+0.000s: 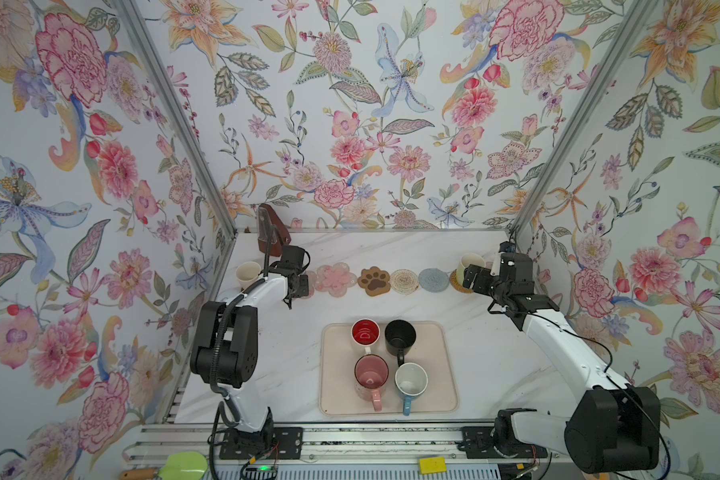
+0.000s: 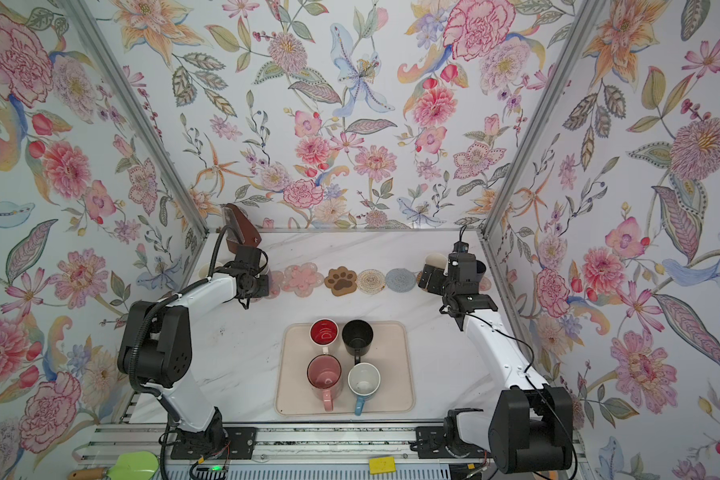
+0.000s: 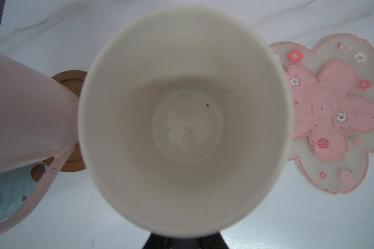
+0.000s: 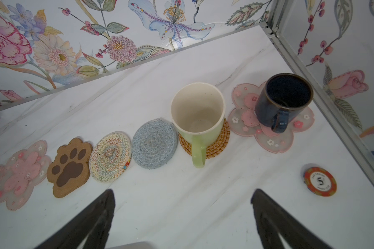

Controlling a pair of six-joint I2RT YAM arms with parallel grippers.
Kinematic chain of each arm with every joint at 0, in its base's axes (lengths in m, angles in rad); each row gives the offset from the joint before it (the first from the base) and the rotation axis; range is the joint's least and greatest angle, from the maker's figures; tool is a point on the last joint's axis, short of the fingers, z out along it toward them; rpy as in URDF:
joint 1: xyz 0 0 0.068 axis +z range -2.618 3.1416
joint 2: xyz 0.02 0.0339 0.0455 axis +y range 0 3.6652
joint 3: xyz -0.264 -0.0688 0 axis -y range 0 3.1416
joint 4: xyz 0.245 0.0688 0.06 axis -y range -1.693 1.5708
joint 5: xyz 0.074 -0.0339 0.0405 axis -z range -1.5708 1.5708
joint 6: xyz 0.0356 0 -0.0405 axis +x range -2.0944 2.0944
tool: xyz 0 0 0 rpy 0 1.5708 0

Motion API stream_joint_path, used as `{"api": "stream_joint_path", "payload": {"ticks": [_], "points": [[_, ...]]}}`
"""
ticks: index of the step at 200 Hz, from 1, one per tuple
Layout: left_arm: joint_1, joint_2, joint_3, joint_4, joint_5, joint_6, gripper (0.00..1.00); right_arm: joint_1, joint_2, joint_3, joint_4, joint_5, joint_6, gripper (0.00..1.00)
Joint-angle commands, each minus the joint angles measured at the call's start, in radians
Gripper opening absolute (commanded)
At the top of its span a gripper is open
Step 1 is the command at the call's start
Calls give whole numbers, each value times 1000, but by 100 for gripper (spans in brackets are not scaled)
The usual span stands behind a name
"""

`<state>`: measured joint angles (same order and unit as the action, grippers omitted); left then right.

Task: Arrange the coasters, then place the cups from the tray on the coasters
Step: 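Lower the lavender mug onto the pink flower coaster beside the cream mug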

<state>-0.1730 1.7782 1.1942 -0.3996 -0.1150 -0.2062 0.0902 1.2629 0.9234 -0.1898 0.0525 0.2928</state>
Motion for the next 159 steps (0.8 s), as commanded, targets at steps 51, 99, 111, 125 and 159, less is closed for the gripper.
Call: {"api": "stream_joint_path", "payload": {"ticks": [51, 99, 111, 125, 159], "points": [[22, 4, 38, 47, -19, -8, 0, -1, -1, 9, -16, 7, 0, 99], [29, 18, 44, 63, 3, -13, 0, 0, 0, 11, -17, 5, 0, 99], [30, 21, 46, 66, 6, -15, 0, -1, 0, 11, -17, 6, 0, 99], [31, 25, 48, 67, 7, -15, 0, 0, -1, 11, -17, 6, 0, 99], [30, 32, 49, 71, 14, -17, 0, 0, 1, 11, -19, 6, 0, 99]]}}
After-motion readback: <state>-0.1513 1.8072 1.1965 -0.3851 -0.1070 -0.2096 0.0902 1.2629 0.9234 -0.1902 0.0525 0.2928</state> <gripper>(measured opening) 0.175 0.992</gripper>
